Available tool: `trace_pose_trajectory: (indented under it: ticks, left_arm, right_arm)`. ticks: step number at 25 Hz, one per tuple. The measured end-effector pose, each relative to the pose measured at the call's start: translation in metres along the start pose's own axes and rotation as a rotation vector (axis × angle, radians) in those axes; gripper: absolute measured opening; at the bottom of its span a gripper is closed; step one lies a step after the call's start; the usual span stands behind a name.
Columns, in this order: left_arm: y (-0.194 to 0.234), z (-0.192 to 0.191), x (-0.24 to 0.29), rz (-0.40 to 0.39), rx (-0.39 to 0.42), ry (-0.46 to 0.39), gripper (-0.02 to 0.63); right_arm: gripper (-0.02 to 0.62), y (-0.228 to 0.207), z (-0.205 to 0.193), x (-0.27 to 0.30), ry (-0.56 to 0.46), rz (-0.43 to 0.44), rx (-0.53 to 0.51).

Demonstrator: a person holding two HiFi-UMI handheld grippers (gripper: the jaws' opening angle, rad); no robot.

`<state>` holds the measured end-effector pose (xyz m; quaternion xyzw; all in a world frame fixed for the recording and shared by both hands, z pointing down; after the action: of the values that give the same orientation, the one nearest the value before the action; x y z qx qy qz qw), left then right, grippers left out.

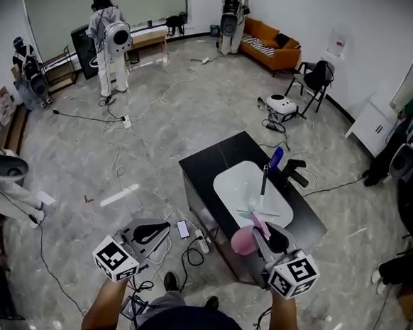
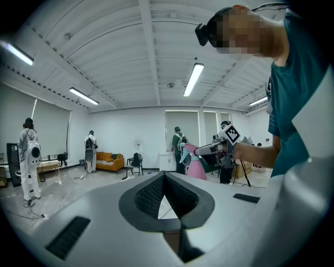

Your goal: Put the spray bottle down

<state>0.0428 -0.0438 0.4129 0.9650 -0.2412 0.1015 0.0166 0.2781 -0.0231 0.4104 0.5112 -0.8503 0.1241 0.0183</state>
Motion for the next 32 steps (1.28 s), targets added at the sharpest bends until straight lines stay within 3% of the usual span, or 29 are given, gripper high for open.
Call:
trace_pose_trajectory:
  ticks: [10,14,21,32]
  left_arm:
    - [0.117,-0.003,-0.018,-0.102,0.02,-0.011,0.005]
    - [0.149,-0.009,-0.031,-0.144,0.024,-0.01,0.005]
    - [0.196,-0.02,-0.048,-0.136,0.018,-0.001,0.005]
    - [0.232,-0.044,-0.059,-0.008,-0.044,0.018,0.005]
  right_arm:
    - [0.104,0.009,0.015,0.082,-0.025,-0.156,-0.008]
    - [0.104,0.02,0.016,0.114,-0.026,-0.182,-0.015]
    - [0.104,0.024,0.013,0.181,-0.013,-0.145,-0.037]
    - [0.104,0.003,0.011,0.267,0.018,-0.018,-0.066]
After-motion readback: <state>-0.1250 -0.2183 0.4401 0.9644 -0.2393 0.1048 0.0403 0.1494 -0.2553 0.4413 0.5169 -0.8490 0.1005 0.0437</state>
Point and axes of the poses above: the fingertips, and each gripper's own axes: x forward along the fingers, y to its left, z out of its top, the point moved 1 cm from there along -x, backward along the fingers
